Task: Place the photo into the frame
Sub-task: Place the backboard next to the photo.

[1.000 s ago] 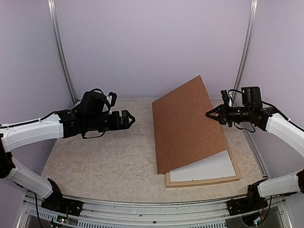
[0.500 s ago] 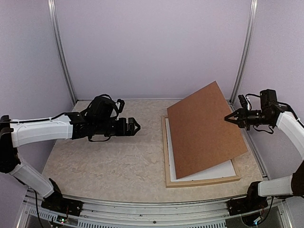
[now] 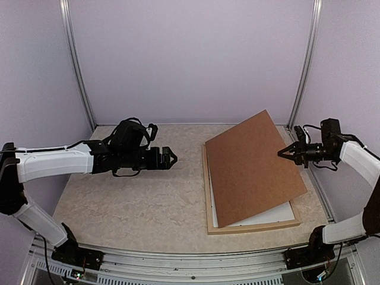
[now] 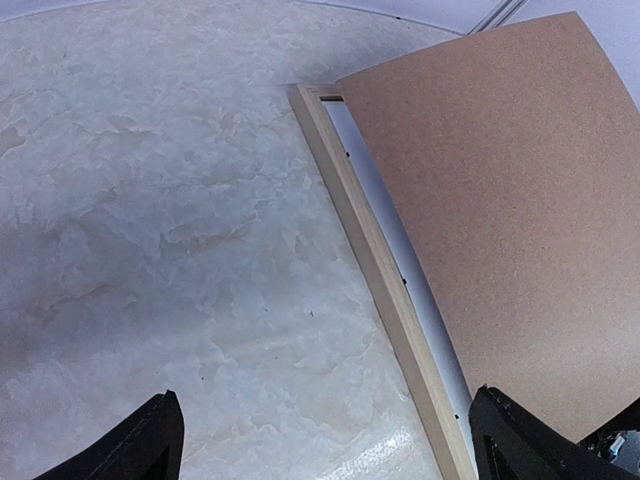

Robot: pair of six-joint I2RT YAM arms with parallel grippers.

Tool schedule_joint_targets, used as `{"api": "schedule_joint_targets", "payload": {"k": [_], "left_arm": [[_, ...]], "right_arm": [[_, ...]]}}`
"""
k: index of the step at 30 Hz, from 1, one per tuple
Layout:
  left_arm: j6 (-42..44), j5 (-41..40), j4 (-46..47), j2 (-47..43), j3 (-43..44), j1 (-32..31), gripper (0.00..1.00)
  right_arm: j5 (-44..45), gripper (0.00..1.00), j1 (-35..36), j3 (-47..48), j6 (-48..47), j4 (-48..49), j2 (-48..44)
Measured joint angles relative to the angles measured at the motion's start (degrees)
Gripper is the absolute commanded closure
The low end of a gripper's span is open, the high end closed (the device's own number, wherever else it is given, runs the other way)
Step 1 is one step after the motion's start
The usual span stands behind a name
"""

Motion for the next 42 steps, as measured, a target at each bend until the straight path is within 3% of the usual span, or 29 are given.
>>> {"api": "schedule_joint_targets", "payload": {"k": [42], "left_arm": [[0.0,-0.1,0.2,0.6,0.4,-0.4,0.01]], "right_arm": [[-1.2,1.0,-1.6,-5.6,2.4,9.3,5.5]]}}
